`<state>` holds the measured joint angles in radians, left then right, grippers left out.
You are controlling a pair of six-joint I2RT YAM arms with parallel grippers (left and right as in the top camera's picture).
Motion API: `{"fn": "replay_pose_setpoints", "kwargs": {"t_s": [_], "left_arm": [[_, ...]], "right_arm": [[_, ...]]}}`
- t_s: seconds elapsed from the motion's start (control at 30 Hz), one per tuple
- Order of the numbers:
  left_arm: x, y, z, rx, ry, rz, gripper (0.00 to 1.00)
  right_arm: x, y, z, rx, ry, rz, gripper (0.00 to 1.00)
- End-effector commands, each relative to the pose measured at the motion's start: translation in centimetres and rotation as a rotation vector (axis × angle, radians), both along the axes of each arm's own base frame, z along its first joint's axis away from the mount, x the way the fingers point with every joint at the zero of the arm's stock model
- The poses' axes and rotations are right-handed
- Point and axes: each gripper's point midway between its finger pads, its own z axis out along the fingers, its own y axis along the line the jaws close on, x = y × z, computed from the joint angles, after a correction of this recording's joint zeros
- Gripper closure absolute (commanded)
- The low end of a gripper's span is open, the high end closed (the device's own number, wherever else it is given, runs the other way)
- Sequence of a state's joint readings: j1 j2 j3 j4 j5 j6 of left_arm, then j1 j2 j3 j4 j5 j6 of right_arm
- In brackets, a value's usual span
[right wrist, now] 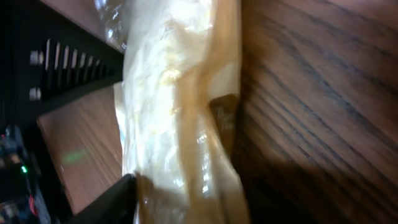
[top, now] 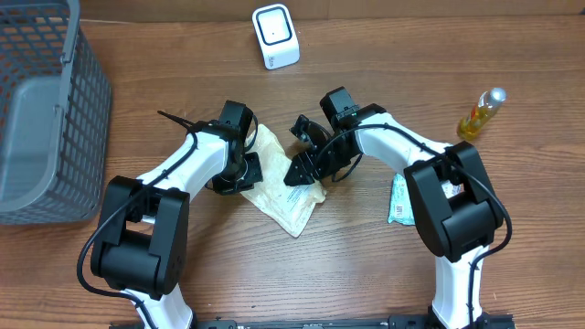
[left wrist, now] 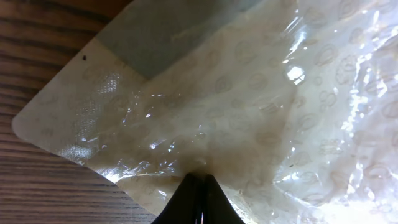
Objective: Scan the item barcode
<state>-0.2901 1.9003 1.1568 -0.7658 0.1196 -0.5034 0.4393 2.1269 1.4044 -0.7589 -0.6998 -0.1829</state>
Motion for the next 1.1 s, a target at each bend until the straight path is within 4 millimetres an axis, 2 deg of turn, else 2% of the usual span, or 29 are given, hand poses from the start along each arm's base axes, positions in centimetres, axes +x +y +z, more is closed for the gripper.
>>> {"fn": "replay_pose_setpoints", "kwargs": {"t_s": [0.0, 0.1, 0.2, 0.27, 0.63, 0.7, 0.73, 0.9, 1.07], "left_arm": [[-1.1, 0.5, -2.3, 0.027, 0.067, 0.019, 0.91], [-1.1, 0.5, -2.3, 0.027, 0.065, 0.019, 0.81], [-1.1, 0.5, -2.3, 0.026, 0.065, 0.019, 0.56], [-1.1, 0.5, -2.3, 0.026, 0.065, 0.019, 0.51], [-1.1, 0.5, -2.3, 0.026, 0.065, 0.018, 0.46], [-0.9, 0.5, -2.1, 0.025, 0.062, 0.022, 0.37], [-0.7, 0.5, -1.9, 0.019, 0.062, 0.025, 0.35], [1.5, 0.9, 0.9, 0.008, 0.048, 0.054, 0.30], [4.7, 1.5, 5.5, -0.006, -0.007, 0.065, 0.27]], "right_arm": [[0.0, 0.4, 0.0, 0.013, 0.000, 0.010, 0.50], [0.0, 0.4, 0.0, 0.013, 0.000, 0.010, 0.57], [0.0, 0.5, 0.1, 0.020, 0.003, 0.011, 0.61], [0.0, 0.5, 0.1, 0.020, 0.003, 0.011, 0.62], [0.0, 0.7, 0.8, 0.045, 0.000, 0.012, 0.64], [0.4, 0.7, 1.4, 0.040, -0.022, 0.011, 0.73], [0.6, 0.5, 1.7, 0.029, -0.034, 0.008, 0.73], [2.0, -0.6, 3.5, -0.074, -0.099, -0.012, 0.73], [3.6, -2.4, 6.2, -0.200, -0.185, -0.042, 0.76]]}}
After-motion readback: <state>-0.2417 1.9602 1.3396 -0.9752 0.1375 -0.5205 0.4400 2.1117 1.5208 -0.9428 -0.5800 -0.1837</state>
